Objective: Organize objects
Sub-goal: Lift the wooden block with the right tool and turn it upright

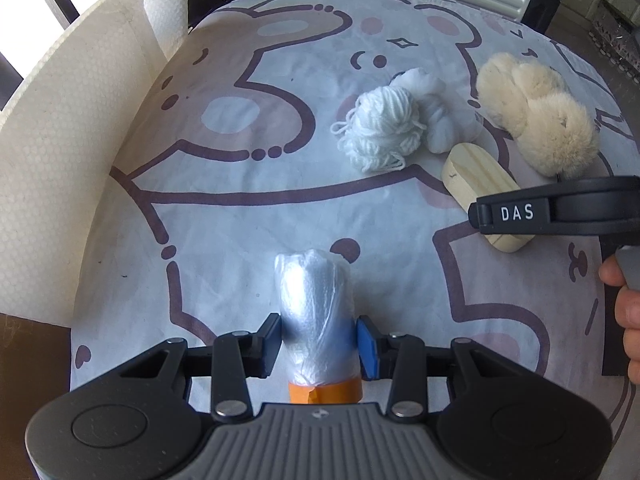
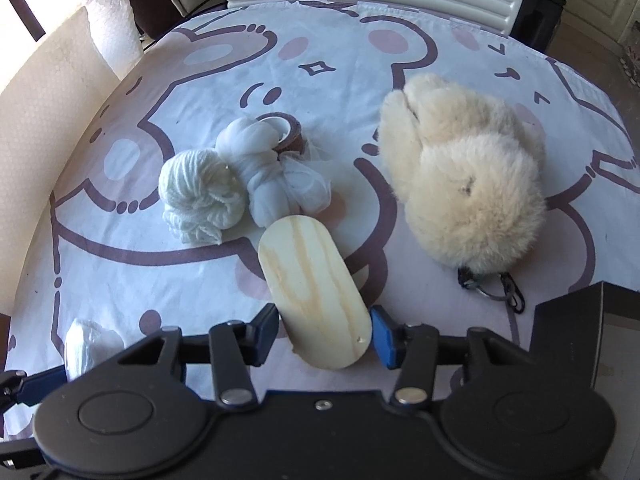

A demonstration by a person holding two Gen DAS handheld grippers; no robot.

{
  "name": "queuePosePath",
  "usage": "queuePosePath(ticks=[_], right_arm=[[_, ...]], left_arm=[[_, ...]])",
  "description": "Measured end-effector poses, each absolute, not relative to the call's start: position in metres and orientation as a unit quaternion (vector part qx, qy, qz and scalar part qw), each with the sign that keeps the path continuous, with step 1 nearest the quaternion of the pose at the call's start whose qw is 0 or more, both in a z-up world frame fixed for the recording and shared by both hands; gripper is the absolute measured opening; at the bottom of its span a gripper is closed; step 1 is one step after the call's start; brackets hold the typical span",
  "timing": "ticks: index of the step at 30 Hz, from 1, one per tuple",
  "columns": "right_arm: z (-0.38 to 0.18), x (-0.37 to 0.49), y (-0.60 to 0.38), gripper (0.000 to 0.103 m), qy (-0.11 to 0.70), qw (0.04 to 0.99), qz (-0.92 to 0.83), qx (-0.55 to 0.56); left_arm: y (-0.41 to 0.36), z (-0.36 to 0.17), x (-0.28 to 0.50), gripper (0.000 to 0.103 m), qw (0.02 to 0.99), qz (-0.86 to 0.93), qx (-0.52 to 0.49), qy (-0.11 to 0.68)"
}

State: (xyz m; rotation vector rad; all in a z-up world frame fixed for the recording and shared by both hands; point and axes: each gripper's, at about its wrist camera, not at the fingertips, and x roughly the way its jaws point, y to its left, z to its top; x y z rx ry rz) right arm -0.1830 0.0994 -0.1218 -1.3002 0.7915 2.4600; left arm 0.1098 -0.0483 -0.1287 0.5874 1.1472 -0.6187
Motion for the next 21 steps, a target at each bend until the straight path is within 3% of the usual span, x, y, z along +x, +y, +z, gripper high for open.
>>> queuePosePath(ticks=[21], right_arm=[[-0.124,-0.144,0.084,0.049,0.291,0.139,0.801,-0.504]], left_arm=[[-0.048,-0.139,0.118,0.042,0.741,-0.297,0.297,0.524]])
